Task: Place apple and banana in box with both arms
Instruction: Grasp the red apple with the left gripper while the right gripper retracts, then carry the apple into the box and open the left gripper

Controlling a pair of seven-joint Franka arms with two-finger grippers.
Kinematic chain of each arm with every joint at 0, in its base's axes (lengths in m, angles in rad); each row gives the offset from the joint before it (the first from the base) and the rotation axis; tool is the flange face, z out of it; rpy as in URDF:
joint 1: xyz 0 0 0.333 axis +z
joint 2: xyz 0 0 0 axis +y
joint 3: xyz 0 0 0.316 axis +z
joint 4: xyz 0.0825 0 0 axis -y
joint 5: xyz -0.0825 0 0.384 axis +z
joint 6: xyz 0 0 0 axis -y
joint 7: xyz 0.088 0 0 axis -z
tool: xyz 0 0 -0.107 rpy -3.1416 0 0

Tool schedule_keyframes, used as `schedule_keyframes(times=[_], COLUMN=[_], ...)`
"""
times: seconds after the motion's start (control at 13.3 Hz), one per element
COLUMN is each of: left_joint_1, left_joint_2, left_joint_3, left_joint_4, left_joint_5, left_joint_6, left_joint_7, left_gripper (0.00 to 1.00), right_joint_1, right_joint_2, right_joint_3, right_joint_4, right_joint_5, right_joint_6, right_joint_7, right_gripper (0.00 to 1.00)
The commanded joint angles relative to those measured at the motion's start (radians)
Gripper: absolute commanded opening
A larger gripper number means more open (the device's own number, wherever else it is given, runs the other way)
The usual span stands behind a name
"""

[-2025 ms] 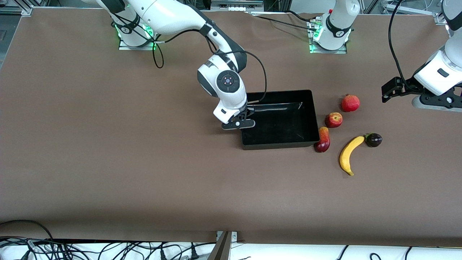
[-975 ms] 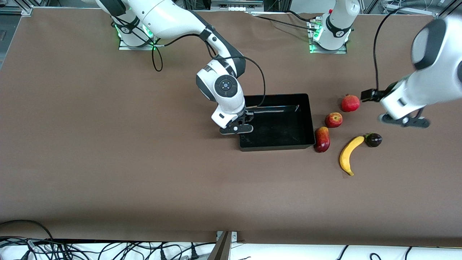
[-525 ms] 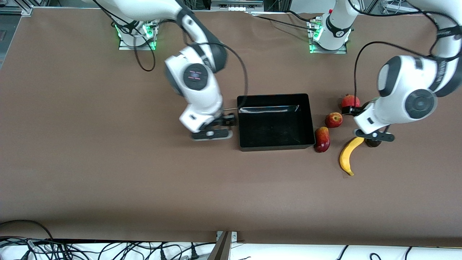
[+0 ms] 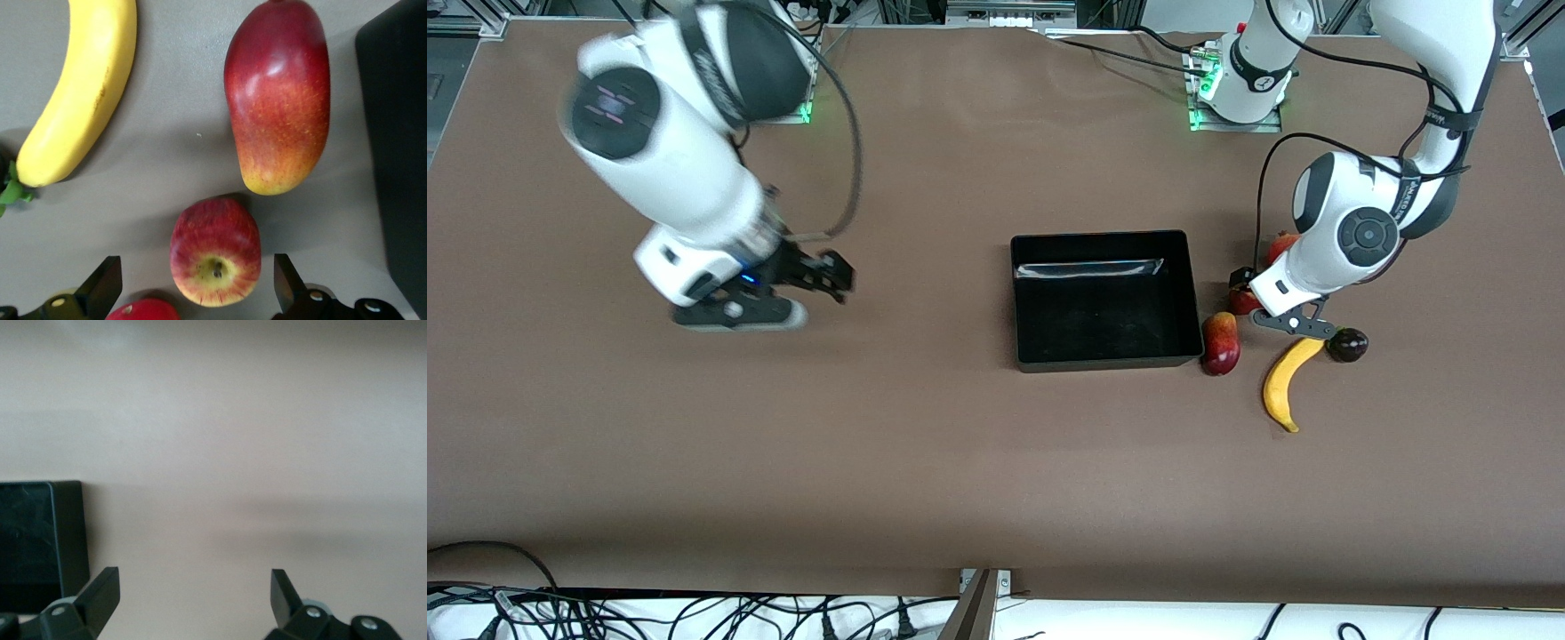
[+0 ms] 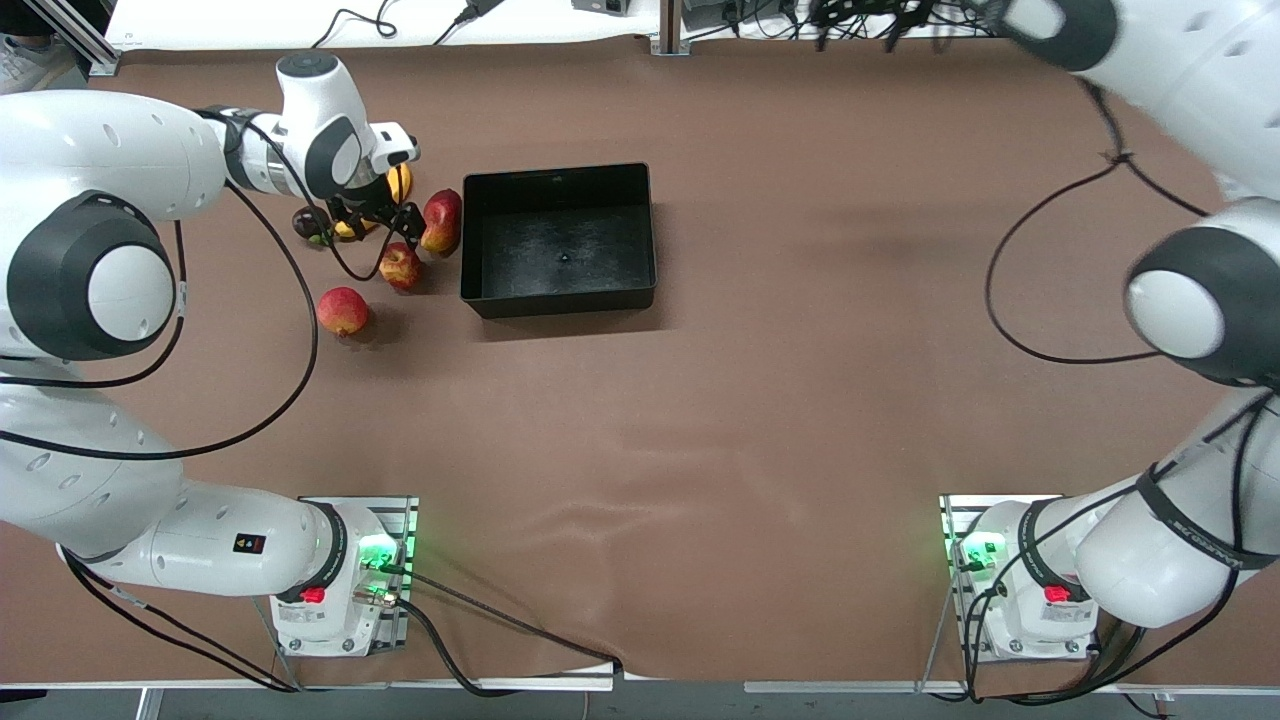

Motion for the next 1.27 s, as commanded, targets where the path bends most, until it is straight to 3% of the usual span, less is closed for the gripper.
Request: schedule_keyframes(times=[0.0,0.15,0.22,0.3,0.38,0.45,0.6,0.75,0.97,1.2], left_joint_1=[0.005,0.003,0.003,0.005,0.003,0.003,0.000,-0.006,-0.008,-0.009], left_joint_2=[0.045,0.069,0.074,0.071,0.066,0.060,0.019,-0.030,-0.033,0.000], left_joint_3=[-0.003,-0.003,-0.003,-0.003,-0.004,-0.004,-0.004,-0.012,-0.078,-0.144], left_joint_4=[-0.030,-0.055,-0.052,-0.052,-0.050,-0.044,-0.010,0.063,0.284,0.346], left_joint_5=[0.022,0.022,0.022,0.022,0.022,0.022,0.022,0.003,-0.052,-0.188], left_joint_6=[0.096,0.150,0.148,0.142,0.133,0.109,0.018,-0.145,-0.437,-0.458], left_joint_7=[0.006,0.005,0.005,0.003,0.006,0.005,0.003,-0.006,-0.040,-0.099], left_gripper=[1.00,1.00,0.90,0.43,0.18,0.11,0.04,0.04,0.04,0.06], right_joint_1=[-0.010,-0.083,-0.123,-0.172,-0.238,-0.310,-0.417,-0.421,-0.419,-0.421], right_joint_2=[-0.193,-0.274,-0.306,-0.322,-0.333,-0.337,-0.344,-0.341,-0.328,-0.327], right_joint_3=[-0.038,-0.028,-0.022,-0.007,0.033,0.082,0.149,0.139,0.140,0.139], right_joint_4=[-0.206,-0.273,-0.296,-0.298,-0.297,-0.298,-0.297,-0.286,-0.275,-0.272], right_joint_5=[0.018,0.017,0.017,0.014,0.010,0.007,0.001,-0.008,-0.057,-0.078], right_joint_6=[-0.015,-0.025,-0.040,-0.064,-0.081,-0.086,-0.087,-0.083,-0.075,-0.074], right_joint_7=[-0.088,-0.152,-0.203,-0.221,-0.243,-0.275,-0.321,-0.333,-0.333,-0.323], right_gripper=[1.00,1.00,1.00,1.00,1.00,1.00,1.00,1.00,1.00,1.00])
